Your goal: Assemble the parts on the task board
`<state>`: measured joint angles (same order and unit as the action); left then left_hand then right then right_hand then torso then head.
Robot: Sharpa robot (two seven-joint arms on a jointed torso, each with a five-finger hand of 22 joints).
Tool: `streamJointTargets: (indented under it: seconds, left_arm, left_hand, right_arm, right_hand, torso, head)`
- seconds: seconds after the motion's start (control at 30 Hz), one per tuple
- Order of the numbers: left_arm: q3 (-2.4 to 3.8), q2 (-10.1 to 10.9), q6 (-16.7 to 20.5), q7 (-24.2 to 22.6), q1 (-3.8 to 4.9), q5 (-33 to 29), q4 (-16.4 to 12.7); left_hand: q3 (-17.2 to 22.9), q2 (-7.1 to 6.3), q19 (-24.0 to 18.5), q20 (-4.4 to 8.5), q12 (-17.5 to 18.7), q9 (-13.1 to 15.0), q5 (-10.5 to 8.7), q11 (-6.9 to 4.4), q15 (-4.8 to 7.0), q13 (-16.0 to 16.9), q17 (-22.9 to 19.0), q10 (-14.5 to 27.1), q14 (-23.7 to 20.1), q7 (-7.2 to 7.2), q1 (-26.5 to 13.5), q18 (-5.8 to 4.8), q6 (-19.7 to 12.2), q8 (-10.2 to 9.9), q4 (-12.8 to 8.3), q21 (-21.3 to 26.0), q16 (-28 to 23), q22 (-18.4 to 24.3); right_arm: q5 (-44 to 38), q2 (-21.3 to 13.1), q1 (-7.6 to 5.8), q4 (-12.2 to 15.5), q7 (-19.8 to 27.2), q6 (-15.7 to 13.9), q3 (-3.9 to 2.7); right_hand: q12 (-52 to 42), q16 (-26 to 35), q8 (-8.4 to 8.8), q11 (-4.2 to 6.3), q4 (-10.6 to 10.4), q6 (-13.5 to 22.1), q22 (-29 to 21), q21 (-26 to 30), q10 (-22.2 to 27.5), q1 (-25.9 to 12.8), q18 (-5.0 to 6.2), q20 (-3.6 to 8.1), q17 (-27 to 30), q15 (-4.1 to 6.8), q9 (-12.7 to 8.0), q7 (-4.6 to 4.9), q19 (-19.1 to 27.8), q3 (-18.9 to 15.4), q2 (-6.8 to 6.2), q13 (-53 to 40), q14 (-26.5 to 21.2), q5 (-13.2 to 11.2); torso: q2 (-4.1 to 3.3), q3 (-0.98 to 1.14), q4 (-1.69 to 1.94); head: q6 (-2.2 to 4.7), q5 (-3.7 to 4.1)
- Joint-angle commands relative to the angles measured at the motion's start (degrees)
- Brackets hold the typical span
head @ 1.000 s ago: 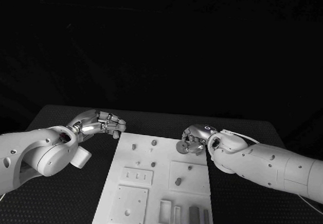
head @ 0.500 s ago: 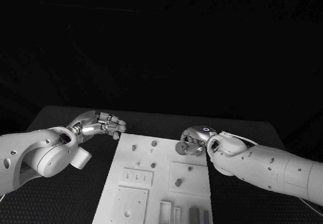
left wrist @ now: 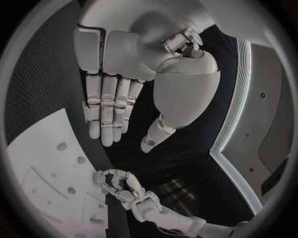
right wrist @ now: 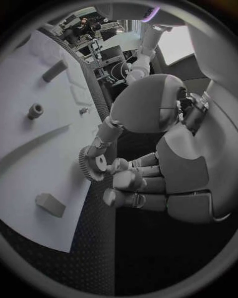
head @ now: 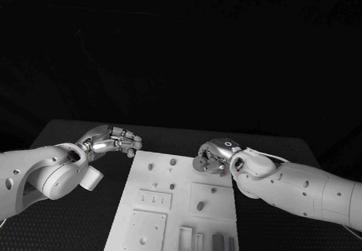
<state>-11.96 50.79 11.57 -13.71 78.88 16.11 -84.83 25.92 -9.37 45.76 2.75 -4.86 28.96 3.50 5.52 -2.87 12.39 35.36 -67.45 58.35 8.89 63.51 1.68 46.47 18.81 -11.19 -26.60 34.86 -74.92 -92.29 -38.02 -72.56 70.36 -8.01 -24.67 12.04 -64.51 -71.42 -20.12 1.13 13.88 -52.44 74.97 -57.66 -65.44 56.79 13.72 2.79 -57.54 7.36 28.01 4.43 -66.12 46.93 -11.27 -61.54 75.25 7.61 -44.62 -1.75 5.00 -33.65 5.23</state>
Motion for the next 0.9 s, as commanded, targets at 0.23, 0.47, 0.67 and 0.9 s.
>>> streamJointTargets:
  seconds: [0.23,0.47,0.67,0.9]
  left_arm:
    - [0.04,-0.1,-0.7,-0.6,0.07,-0.1,-0.1]
    - [0.04,-0.1,-0.7,-0.5,0.07,-0.1,-0.1]
    - [0.04,-0.3,-0.8,-0.5,0.07,-0.1,-0.1]
    - [0.04,-0.6,-0.7,-0.5,0.07,-0.1,0.0]
  left_hand:
    - [0.0,0.33,-0.4,0.12,0.4,0.1,0.09,0.26,0.03,0.1,-0.1,-0.1,-0.3,0.3,-0.4,0.24,0.0,-0.2,-0.3,-0.4,-0.3,-0.8]
    - [0.0,0.35,-0.4,0.12,0.4,0.1,0.1,0.26,0.03,0.1,-0.1,-0.1,-0.3,0.31,-0.4,0.25,0.0,-0.2,-0.3,-0.4,-0.3,-0.8]
    - [0.1,0.36,-0.4,0.12,0.4,0.1,0.1,0.27,0.03,0.1,-0.1,-0.1,-0.3,0.32,-0.4,0.25,0.0,-0.3,-0.3,-0.4,-0.3,-0.8]
    - [0.1,0.45,-0.4,0.12,0.4,0.2,0.13,0.27,0.03,0.2,-0.1,-0.1,-0.3,0.3,-0.4,0.25,0.0,-0.3,-0.4,-0.4,-0.3,-0.8]
  right_arm:
    - [-5.1,1.9,-0.45,1.0,-2.5,-3.5,0.01]
    - [-7.1,4.4,-0.44,1.1,-3.3,-3.5,0.0]
    - [-7.2,7.3,-0.41,-0.1,-3.8,-2.8,0.14]
    - [-7.6,9.1,-0.37,-0.3,-4.2,-2.6,0.31]
  right_hand:
    - [-0.3,0.4,0.03,0.51,-0.5,-7.9,0.4,-0.4,-0.1,0.3,1.28,0.39,-0.1,0.27,1.1,0.26,-0.4,0.8,-1.44,0.3,0.1,-1.1]
    - [-0.3,0.5,0.16,0.53,-0.9,-7.9,0.3,-0.4,-0.2,0.4,1.28,0.46,-0.2,0.28,1.1,0.25,-0.5,1.1,-1.81,0.4,0.2,-1.6]
    - [-0.3,0.5,0.24,0.53,-1.1,-7.9,0.3,-0.4,-0.2,0.5,1.28,0.49,-0.3,0.29,1.2,0.25,-0.5,1.3,-1.99,0.5,0.2,-2.0]
    - [-0.3,0.6,0.34,0.51,-1.2,-7.8,0.3,-0.4,-0.2,0.5,1.28,0.5,-0.3,0.28,1.2,0.27,-0.5,1.4,-2.03,0.6,0.2,-2.2]
  torso:
    - [-0.09,-0.02,0.1]
    - [-0.07,-0.04,0.18]
    - [-0.07,-0.07,0.21]
    - [-0.18,-0.15,0.37]
  head:
    - [0.21,-0.17]
    - [0.23,-0.33]
    - [0.28,-0.57]
    - [0.23,-0.88]
